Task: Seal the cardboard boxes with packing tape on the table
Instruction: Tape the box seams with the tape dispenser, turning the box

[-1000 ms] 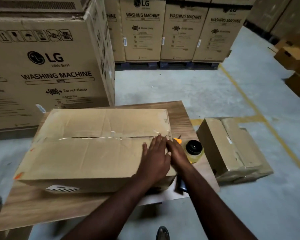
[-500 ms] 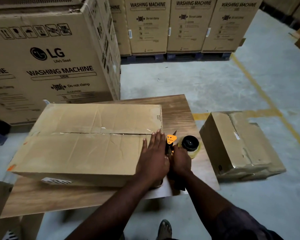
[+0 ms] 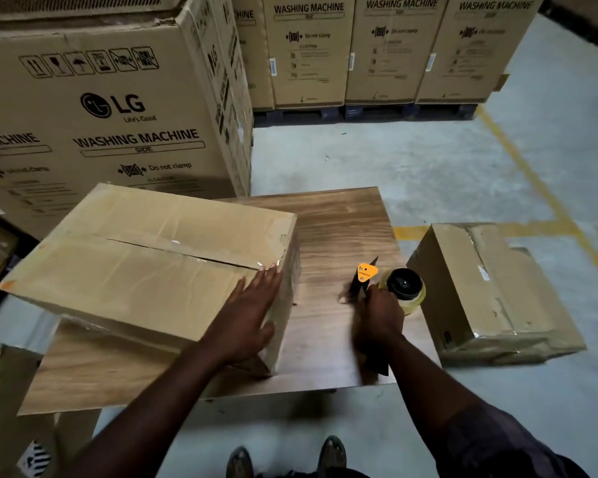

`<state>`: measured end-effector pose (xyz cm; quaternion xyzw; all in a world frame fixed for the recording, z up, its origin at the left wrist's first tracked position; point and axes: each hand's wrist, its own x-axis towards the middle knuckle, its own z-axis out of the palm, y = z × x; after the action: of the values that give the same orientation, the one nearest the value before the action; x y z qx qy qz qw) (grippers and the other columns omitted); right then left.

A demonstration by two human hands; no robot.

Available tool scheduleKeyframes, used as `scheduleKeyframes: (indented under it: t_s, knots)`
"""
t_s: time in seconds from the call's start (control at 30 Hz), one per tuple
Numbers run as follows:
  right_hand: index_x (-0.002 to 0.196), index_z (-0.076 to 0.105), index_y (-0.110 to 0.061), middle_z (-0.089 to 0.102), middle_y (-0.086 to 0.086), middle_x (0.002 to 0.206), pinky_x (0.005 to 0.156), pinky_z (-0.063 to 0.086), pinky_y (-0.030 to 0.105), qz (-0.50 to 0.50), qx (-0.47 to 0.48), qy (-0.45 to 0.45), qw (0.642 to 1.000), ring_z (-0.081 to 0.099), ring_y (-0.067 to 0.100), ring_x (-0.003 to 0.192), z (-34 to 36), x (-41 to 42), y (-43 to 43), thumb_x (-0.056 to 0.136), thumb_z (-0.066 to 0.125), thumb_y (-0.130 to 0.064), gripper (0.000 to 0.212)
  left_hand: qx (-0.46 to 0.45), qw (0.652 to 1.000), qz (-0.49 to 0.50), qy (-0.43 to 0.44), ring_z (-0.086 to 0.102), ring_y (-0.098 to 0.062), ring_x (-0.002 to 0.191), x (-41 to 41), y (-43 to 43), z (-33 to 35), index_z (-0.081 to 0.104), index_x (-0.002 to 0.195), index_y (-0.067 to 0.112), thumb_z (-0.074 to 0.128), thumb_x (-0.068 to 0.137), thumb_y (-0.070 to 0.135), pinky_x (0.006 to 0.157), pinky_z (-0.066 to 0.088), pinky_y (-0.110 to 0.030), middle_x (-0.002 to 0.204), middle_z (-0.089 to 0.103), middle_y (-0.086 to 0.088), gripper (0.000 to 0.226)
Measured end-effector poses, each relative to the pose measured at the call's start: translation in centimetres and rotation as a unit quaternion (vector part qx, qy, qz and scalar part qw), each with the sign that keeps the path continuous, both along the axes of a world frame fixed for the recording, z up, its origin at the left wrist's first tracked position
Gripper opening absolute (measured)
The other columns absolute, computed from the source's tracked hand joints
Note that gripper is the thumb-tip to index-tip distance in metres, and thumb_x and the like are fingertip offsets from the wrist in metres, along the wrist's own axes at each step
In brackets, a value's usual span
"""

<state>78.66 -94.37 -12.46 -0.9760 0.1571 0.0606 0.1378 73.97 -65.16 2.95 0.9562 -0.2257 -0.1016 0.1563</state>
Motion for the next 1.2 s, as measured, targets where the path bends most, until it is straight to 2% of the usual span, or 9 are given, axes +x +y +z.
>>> scheduleKeyframes:
  t_s: [0.17,0.3,0.4,0.53,0.63,0.73,0.9,1.1,1.2]
  knots:
    - [0.115,0.054,0.0,0.055,0.023,0.117,0.087,0.044,0.045,-0.07,0.105,-0.082,0.989,0.049,0.042,0.116,4.2,0.1,2.2,0.091,0.066,-0.03,0.041,0.009,0.999,-0.041,0.03,-0.02,-0.009,0.15,0.1,2.2,0.4,-0.014,0.158,0.028,0.061,0.091,0.018,0.12,-0.013,-0.026,0.163,-0.019,0.009,0.1]
    - [0.103,0.061,-0.01,0.058,0.012,0.105,0.089,0.046,0.046,0.023,0.262,-0.281,0.923,0.054,0.034,0.104,11.8,2.0,6.8,0.085,0.073,-0.023,0.025,0.01,0.997,-0.073,0.037,-0.021,-0.011,0.149,-0.1,3.0,0.6,-0.013,0.158,0.026,0.058,0.091,0.011,0.117,-0.016,-0.021,0.164,-0.02,0.007,0.099]
    - [0.109,0.063,-0.009,0.059,0.011,0.111,0.091,0.043,0.04,0.12,0.283,-0.328,0.893,0.052,0.028,0.108,17.0,3.7,10.6,0.085,0.069,-0.028,0.031,0.011,0.992,-0.115,0.051,-0.023,-0.01,0.15,-1.0,4.5,1.0,-0.009,0.159,0.027,0.056,0.086,0.002,0.118,-0.016,-0.021,0.164,-0.021,0.009,0.101]
    - [0.128,0.054,-0.008,0.055,0.015,0.128,0.097,0.043,0.043,0.228,0.178,-0.192,0.938,0.049,0.034,0.119,17.5,4.9,14.5,0.088,0.064,-0.043,0.054,0.016,0.984,-0.161,0.071,-0.023,0.006,0.146,-2.2,7.9,-1.1,-0.01,0.155,0.046,0.061,0.087,0.008,0.123,-0.009,-0.03,0.159,-0.024,0.029,0.106]
    - [0.142,0.035,-0.014,0.046,0.013,0.14,0.094,0.045,0.046,0.231,0.14,-0.068,0.96,0.049,0.035,0.124,15.0,3.5,16.1,0.093,0.051,-0.058,0.067,-0.038,0.985,-0.145,0.081,-0.012,0.011,0.147,-3.4,10.3,-1.3,0.007,0.156,0.051,0.059,0.093,0.005,0.125,-0.006,-0.033,0.158,-0.011,0.039,0.093]
    - [0.15,0.025,-0.016,0.043,0.012,0.144,0.089,0.047,0.045,0.187,0.126,-0.065,0.972,0.053,0.035,0.122,13.8,2.1,16.6,0.094,0.042,-0.065,0.077,-0.104,0.985,-0.132,0.044,0.005,0.001,0.152,-4.9,11.3,-0.1,0.018,0.159,0.039,0.061,0.085,-0.006,0.124,-0.004,-0.027,0.162,0.008,0.031,0.097]
    - [0.156,0.02,-0.009,0.045,0.015,0.143,0.09,0.046,0.044,0.129,0.108,-0.065,0.984,0.052,0.036,0.124,14.1,1.1,16.8,0.098,0.04,-0.063,0.081,-0.139,0.986,-0.083,-0.038,0.025,-0.004,0.149,-5.9,12.4,-1.0,0.031,0.156,0.035,0.062,0.081,-0.013,0.123,0.011,-0.038,0.161,0.027,0.023,0.094]
    - [0.156,0.017,-0.001,0.045,0.021,0.143,0.091,0.045,0.043,0.013,0.092,-0.077,0.993,0.051,0.038,0.124,14.3,-1.8,18.2,0.101,0.041,-0.056,0.082,-0.16,0.984,0.004,-0.073,0.031,-0.002,0.146,-3.7,15.3,-1.9,0.051,0.143,0.041,0.059,0.071,-0.021,0.124,0.014,-0.044,0.151,0.042,0.029,0.095]
    - [0.156,0.014,0.004,0.043,0.025,0.144,0.095,0.045,0.045,-0.014,0.09,-0.083,0.992,0.049,0.04,0.124,14.2,-2.9,18.4,0.101,0.043,-0.052,0.084,-0.183,0.981,0.031,-0.06,0.032,0.0,0.145,-2.5,15.3,-2.1,0.058,0.135,0.041,0.062,0.076,-0.016,0.124,0.01,-0.048,0.145,0.048,0.031,0.082]
